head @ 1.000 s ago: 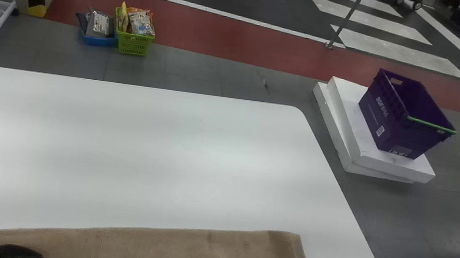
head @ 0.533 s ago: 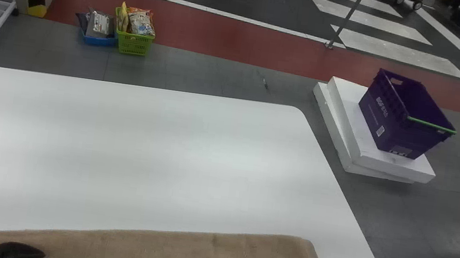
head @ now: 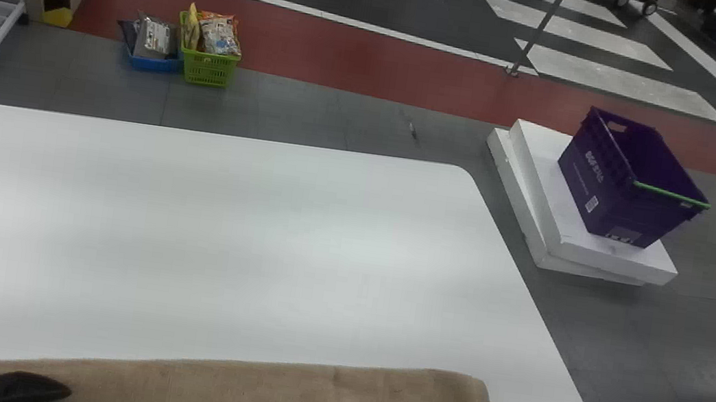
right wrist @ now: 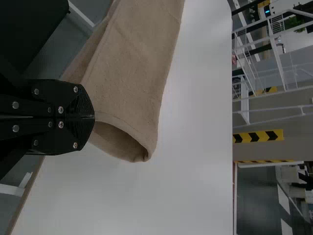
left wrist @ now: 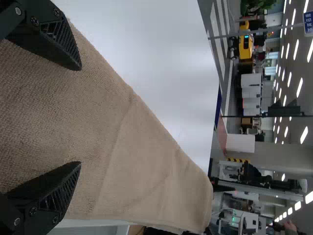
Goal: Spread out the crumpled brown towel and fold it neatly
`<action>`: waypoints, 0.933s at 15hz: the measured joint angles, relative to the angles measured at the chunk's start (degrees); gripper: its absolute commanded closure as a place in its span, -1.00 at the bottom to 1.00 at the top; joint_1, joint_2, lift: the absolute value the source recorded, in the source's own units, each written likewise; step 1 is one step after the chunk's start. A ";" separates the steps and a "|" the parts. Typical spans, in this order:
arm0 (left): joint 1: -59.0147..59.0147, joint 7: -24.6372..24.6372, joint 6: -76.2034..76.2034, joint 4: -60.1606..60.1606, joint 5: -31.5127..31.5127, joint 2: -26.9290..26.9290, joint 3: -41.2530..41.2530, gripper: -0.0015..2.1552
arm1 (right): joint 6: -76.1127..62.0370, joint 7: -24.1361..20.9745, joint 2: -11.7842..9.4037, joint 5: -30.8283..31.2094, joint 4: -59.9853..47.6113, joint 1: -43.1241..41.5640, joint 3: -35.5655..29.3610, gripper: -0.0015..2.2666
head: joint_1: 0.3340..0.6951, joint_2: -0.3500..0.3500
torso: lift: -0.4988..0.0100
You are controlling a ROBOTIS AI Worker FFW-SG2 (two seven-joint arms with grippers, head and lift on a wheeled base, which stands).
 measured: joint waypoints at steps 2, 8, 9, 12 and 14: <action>-0.01 0.00 0.00 0.00 -0.10 0.00 -0.04 -0.87 | -2.96 0.00 0.05 2.96 0.83 -0.08 1.63 0.10 | 1.00 -1.00 | 0.46; 0.09 -0.09 0.00 -0.15 -0.36 0.00 -0.04 -0.87 | -5.90 0.00 -0.14 3.70 1.95 -0.09 1.85 -1.00 | 1.00 -1.00 | 0.46; 0.17 -0.09 0.00 -0.27 -0.42 0.00 -0.04 -0.87 | -5.63 0.00 -0.29 2.22 2.26 -0.07 1.12 -0.99 | 1.00 -1.00 | 0.46; 0.47 -0.09 0.00 -0.74 -0.48 0.00 -0.03 -0.87 | -4.33 0.00 -0.70 -1.47 2.53 0.01 -0.14 -0.93 | 1.00 -1.00 | 0.46; 0.67 -0.15 0.00 -0.94 -0.47 0.00 0.15 -0.86 | -1.53 0.00 -0.71 -3.14 2.63 -1.06 -0.71 -0.91 | 1.00 -1.00 | 0.46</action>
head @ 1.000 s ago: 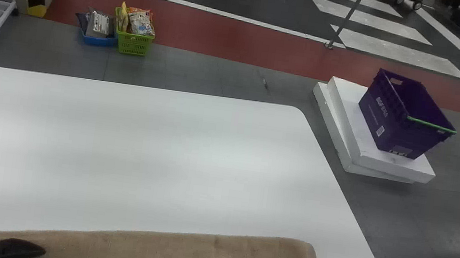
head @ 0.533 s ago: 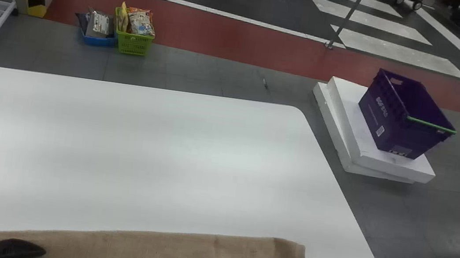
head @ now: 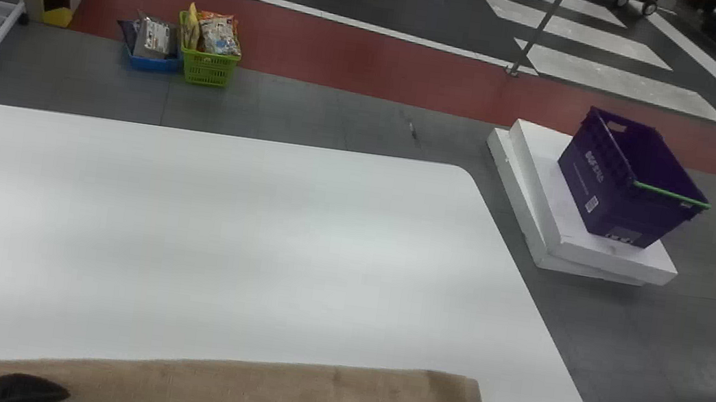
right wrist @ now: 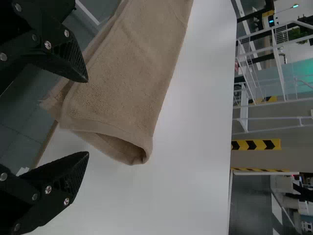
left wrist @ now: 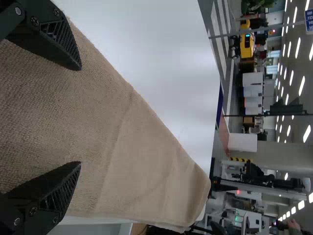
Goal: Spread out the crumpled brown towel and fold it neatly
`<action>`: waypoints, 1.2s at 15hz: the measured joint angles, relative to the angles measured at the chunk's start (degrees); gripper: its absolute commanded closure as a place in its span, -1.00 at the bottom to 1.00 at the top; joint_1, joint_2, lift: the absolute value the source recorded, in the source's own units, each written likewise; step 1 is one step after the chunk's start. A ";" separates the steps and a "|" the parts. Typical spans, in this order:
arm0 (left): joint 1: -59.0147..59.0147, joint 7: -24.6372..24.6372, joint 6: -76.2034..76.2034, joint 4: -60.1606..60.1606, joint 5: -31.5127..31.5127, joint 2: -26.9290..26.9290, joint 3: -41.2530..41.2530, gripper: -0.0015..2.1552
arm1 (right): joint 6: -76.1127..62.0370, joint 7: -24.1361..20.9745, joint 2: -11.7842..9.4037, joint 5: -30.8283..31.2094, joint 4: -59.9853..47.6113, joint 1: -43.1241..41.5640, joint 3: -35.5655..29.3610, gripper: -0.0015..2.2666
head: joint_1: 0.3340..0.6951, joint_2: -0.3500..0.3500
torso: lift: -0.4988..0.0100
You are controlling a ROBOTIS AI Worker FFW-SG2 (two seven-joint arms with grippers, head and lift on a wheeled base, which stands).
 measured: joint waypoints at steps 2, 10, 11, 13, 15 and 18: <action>0.13 -0.03 0.00 -0.04 0.01 0.00 0.12 -0.86 | 3.64 0.00 0.44 -1.25 0.68 -2.86 -1.17 -0.88 | 1.00 -1.00 | 0.46; 0.28 -0.03 -0.06 -0.04 0.24 0.00 0.25 -0.86 | 4.77 0.00 -0.19 -0.98 8.86 -8.46 1.23 -0.74 | 1.00 -1.00 | 0.46; 0.25 -0.08 -0.12 -0.04 0.28 0.00 0.25 -0.86 | 4.33 0.00 -0.33 -0.55 9.50 -8.49 2.27 -0.69 | 1.00 -1.00 | 0.46; 0.22 -0.27 -0.13 -0.07 0.42 0.00 0.30 -0.86 | 3.65 0.00 -0.43 0.24 10.02 -8.50 3.90 -0.56 | 1.00 -1.00 | 0.46; 0.30 -0.30 -0.09 -0.19 0.52 0.00 0.38 -0.86 | 2.99 0.00 -0.50 0.69 10.07 -8.35 4.87 -0.37 | 1.00 -1.00 | 0.46; 0.51 -0.30 -0.14 -0.40 0.54 0.00 0.82 -0.86 | 1.09 0.00 -0.72 0.19 9.37 -7.01 5.20 -0.07 | 1.00 -1.00 | 0.46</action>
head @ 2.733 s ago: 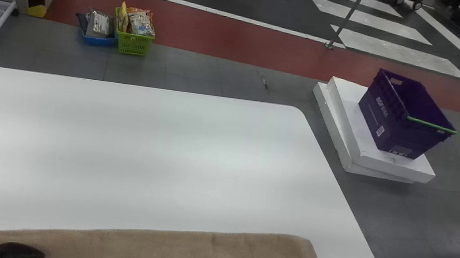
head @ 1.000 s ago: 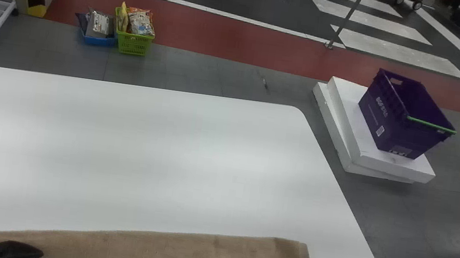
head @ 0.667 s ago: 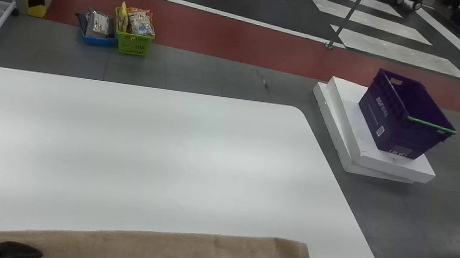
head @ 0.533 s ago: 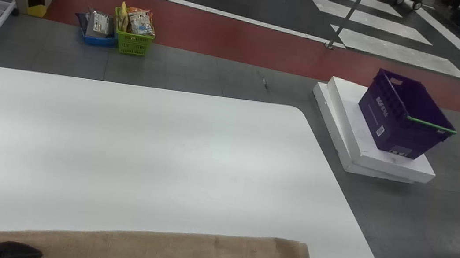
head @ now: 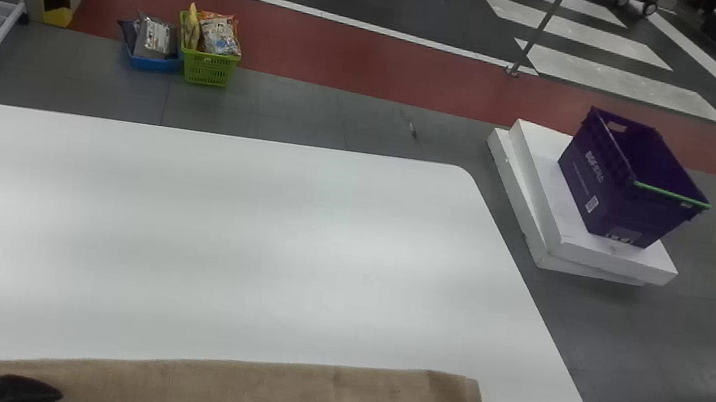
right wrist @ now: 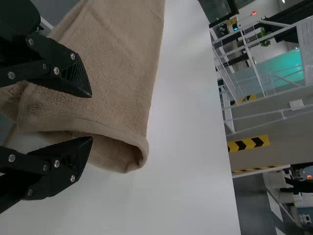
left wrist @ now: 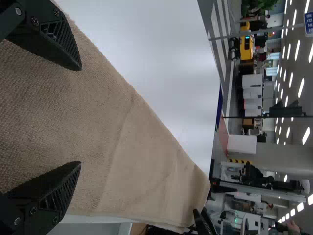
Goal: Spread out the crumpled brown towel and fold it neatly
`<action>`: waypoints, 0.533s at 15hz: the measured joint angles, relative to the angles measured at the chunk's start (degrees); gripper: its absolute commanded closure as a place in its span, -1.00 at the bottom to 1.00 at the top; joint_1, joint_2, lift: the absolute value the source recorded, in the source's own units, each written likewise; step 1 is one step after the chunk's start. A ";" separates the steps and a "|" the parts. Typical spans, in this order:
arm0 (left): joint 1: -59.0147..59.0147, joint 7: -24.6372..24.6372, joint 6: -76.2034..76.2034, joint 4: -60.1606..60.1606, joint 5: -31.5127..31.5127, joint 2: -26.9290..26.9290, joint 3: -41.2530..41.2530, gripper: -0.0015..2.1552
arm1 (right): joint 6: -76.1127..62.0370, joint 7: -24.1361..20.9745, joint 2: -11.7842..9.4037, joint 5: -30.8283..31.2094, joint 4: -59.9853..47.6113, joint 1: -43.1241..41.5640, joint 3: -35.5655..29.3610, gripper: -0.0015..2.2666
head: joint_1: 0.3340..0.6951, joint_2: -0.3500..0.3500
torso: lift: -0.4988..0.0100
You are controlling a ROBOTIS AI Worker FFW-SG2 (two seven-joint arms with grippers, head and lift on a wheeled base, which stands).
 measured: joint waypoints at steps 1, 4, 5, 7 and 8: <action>0.02 0.00 0.01 -0.04 0.01 0.00 0.07 -0.86 | -0.40 0.00 -0.23 -0.58 -0.14 0.49 -0.26 -0.07 | 1.00 -1.00 | 0.46; -0.08 0.17 0.10 -0.05 0.01 0.00 0.07 -0.86 | -1.27 0.00 -0.85 -1.98 -0.78 2.04 -1.52 -0.07 | 1.00 -1.00 | 0.46; -0.14 0.22 0.13 -0.03 0.01 0.00 0.05 -0.86 | -1.34 0.00 -1.10 -2.66 -1.17 2.90 -1.77 -0.07 | 1.00 -1.00 | 0.46; -0.22 0.29 0.14 0.03 -0.01 0.00 0.04 -0.86 | -1.23 0.00 -1.53 -3.54 -1.74 4.09 -1.93 -0.07 | 1.00 -1.00 | 0.46; -0.27 0.34 0.14 0.10 -0.07 0.00 0.04 -0.86 | -0.89 0.00 -1.76 -3.98 -1.85 4.37 -2.07 -0.07 | 1.00 -1.00 | 0.46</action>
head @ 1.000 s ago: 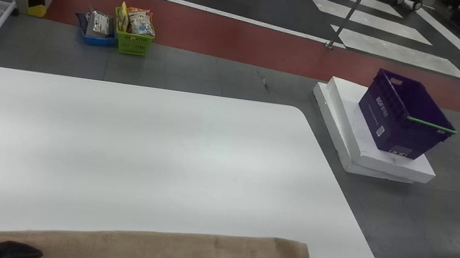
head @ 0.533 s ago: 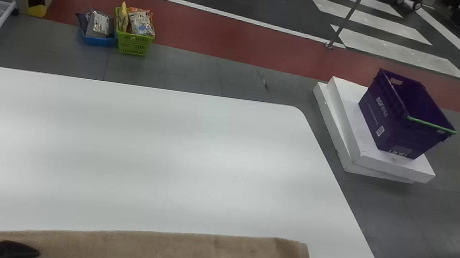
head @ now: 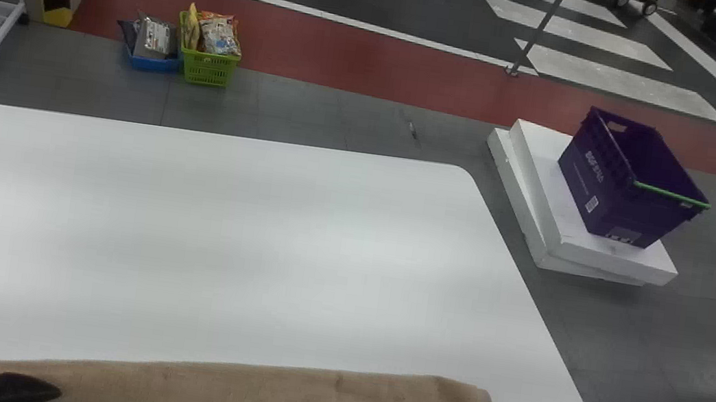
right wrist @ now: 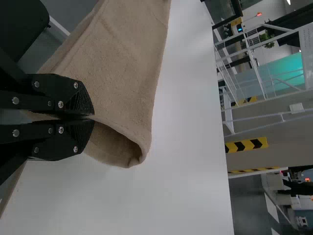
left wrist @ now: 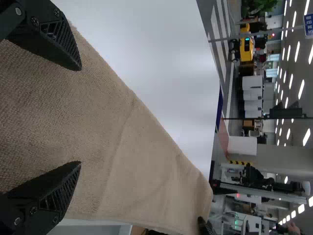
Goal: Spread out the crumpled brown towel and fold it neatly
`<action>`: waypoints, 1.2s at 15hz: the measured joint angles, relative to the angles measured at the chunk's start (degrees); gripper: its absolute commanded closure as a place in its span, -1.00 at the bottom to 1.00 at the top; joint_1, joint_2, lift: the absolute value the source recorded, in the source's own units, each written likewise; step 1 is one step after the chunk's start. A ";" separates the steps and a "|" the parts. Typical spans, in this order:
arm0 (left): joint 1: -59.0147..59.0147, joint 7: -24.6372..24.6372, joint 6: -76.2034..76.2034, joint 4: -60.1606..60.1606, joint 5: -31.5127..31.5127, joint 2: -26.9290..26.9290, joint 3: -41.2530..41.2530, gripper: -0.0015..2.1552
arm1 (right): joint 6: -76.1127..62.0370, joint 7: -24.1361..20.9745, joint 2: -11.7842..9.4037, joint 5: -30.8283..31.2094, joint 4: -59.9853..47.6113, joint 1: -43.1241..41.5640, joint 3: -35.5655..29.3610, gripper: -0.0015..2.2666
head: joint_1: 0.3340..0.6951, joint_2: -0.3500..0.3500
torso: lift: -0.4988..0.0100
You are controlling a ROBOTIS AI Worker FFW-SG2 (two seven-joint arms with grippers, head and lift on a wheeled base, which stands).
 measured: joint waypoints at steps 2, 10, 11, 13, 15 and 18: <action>-0.10 0.02 0.00 0.16 -0.09 0.00 -0.03 -0.86 | 0.73 0.00 -0.41 -0.78 -0.02 0.17 -0.27 -0.07 | 1.00 -1.00 | 0.46; -0.25 0.02 0.00 0.36 -0.19 0.00 -0.08 -0.86 | -0.58 0.00 -1.16 5.84 1.96 0.08 2.05 -0.99 | 1.00 -1.00 | 0.46; -0.28 0.02 -0.01 0.39 -0.19 0.00 -0.08 -0.86 | 0.53 0.00 -1.25 3.18 2.45 -0.20 0.73 -0.97 | 1.00 -1.00 | 0.46; -0.29 0.02 -0.03 0.48 -0.23 0.00 -0.08 -0.86 | 3.87 0.00 -1.47 -1.63 2.97 -0.99 -1.45 -0.92 | 1.00 -1.00 | 0.46; -0.26 0.02 -0.06 0.52 -0.27 0.00 -0.08 -0.86 | 7.29 0.00 -1.13 -4.54 3.69 -2.92 -3.05 -0.89 | 1.00 -1.00 | 0.46; -0.13 -0.06 -0.07 0.47 -0.33 0.00 -0.08 -0.86 | 13.37 0.00 -0.88 -7.17 6.69 -7.71 -4.37 -0.83 | 1.00 -1.00 | 0.46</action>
